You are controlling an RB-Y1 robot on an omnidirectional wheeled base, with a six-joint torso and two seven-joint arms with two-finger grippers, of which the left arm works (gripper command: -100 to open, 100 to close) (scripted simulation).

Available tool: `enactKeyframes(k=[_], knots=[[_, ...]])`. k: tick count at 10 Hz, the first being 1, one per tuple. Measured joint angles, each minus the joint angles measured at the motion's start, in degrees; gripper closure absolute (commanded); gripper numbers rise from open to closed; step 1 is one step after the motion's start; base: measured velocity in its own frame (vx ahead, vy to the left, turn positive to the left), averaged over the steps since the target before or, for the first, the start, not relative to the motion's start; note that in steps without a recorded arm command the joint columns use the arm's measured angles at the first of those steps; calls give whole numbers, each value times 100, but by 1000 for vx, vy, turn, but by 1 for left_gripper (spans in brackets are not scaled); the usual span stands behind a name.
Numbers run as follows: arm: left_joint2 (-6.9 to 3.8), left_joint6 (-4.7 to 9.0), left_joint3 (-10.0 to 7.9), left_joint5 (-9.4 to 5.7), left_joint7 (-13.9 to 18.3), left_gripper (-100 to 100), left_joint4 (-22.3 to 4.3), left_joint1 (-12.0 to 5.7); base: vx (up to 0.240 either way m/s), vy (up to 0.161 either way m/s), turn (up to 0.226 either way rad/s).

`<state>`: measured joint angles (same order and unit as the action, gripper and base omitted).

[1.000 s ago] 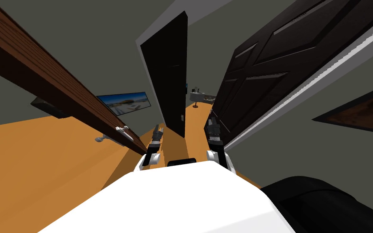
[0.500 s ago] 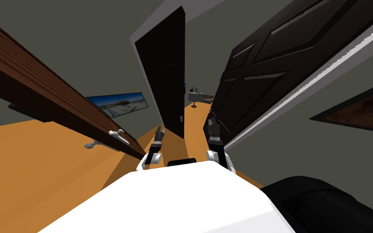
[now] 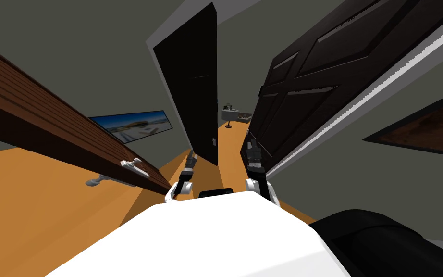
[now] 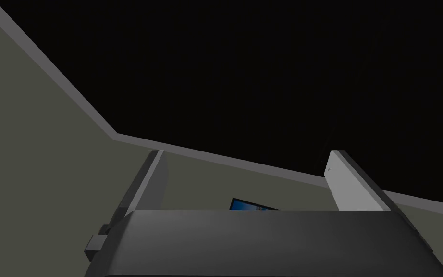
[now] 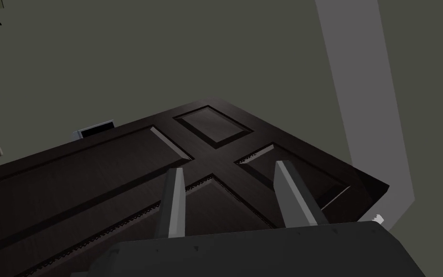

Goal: Push the door open

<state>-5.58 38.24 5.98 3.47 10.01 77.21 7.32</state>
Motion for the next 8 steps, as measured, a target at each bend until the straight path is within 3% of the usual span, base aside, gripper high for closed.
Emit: enactKeyframes(k=[8], knots=[[-4,242,106,84,38,-100,-1048,-444,61,30,-88]])
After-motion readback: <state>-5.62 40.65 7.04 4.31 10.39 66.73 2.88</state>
